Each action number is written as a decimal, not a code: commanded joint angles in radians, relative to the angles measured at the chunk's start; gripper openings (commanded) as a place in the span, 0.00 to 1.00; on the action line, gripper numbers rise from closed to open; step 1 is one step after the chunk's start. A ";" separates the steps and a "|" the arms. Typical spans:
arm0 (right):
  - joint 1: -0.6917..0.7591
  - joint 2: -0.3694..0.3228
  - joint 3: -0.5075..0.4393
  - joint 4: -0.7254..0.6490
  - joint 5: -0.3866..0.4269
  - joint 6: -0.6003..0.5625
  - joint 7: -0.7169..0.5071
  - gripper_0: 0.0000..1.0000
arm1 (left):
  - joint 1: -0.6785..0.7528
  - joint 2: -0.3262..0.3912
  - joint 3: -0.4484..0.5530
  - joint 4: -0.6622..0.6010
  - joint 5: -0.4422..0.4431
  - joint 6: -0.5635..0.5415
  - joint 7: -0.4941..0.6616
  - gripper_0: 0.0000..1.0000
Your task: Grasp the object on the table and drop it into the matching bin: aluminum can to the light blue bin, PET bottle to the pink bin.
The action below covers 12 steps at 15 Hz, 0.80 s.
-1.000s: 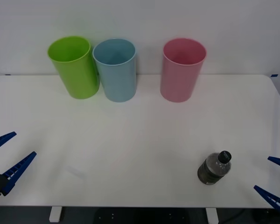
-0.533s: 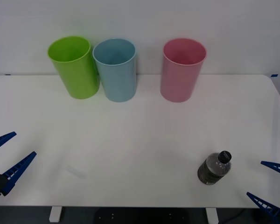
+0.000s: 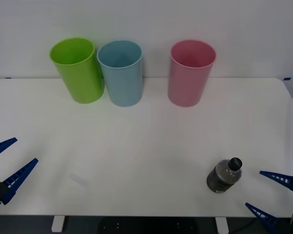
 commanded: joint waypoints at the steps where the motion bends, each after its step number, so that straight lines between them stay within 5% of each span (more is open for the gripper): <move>1: -0.019 0.047 0.000 -0.002 0.033 0.017 0.006 1.00 | 0.000 0.000 0.000 0.000 0.000 0.000 0.000 1.00; 12: -0.065 0.122 0.077 -0.002 0.072 0.139 0.032 1.00 | 0.000 0.000 0.000 0.000 0.000 0.000 0.000 1.00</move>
